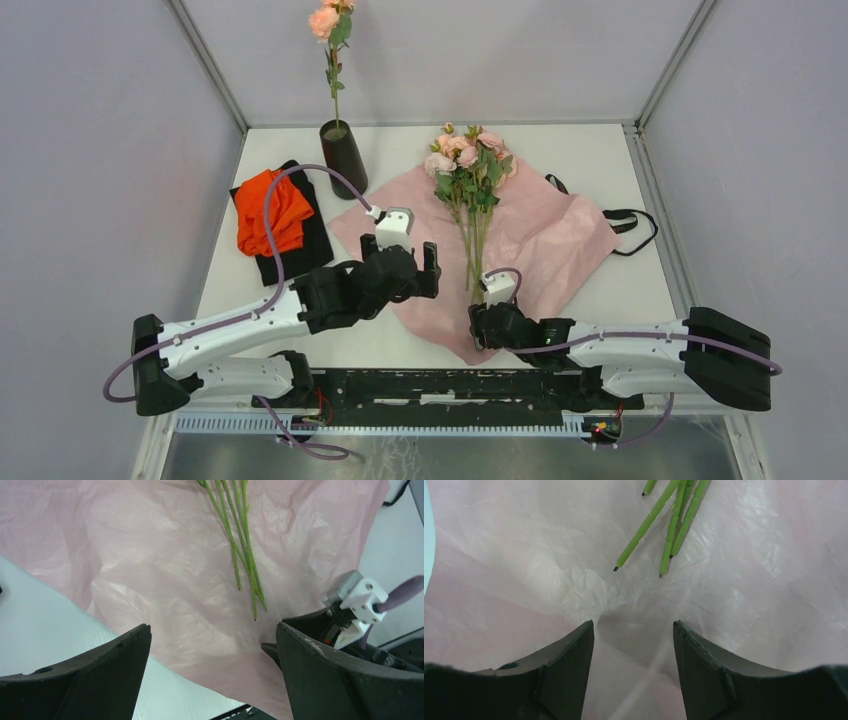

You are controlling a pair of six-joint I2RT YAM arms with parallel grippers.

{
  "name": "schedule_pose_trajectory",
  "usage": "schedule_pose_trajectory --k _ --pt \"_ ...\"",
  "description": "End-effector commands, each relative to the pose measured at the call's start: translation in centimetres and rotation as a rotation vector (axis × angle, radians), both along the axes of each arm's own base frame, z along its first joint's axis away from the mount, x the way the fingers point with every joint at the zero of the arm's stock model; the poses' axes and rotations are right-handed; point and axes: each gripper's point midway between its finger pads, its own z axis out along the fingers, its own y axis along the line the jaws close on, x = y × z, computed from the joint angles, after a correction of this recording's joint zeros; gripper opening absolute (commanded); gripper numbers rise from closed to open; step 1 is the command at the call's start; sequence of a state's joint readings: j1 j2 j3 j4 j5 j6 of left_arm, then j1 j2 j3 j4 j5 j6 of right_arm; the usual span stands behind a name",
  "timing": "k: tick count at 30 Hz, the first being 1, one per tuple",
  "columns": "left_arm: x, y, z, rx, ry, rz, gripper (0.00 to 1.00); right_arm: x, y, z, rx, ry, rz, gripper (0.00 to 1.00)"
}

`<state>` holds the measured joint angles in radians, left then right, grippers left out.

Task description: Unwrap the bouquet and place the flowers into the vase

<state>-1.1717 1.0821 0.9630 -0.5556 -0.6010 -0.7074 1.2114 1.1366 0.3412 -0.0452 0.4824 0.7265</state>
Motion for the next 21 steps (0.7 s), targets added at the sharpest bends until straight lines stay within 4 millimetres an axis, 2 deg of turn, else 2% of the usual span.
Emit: schedule_pose_trajectory --k 1,7,11,15,21 --pt "1.9 0.0 2.0 -0.038 -0.046 0.014 1.0 -1.2 -0.7 -1.2 -0.029 0.03 -0.007 0.65" --pt "2.8 -0.8 -0.3 -0.041 0.007 -0.006 1.0 -1.7 0.8 1.0 -0.107 -0.066 0.033 0.66" --pt "2.7 -1.9 -1.9 -0.023 0.04 -0.031 1.0 -1.9 2.4 2.6 -0.084 -0.115 0.051 0.66" --pt "2.8 -2.3 -2.5 -0.016 0.048 -0.043 1.0 -2.6 3.3 2.7 -0.068 -0.102 0.082 0.66" --pt "3.2 -2.4 -2.7 -0.01 0.043 -0.048 1.0 -3.3 2.7 1.9 -0.096 -0.09 0.082 0.66"
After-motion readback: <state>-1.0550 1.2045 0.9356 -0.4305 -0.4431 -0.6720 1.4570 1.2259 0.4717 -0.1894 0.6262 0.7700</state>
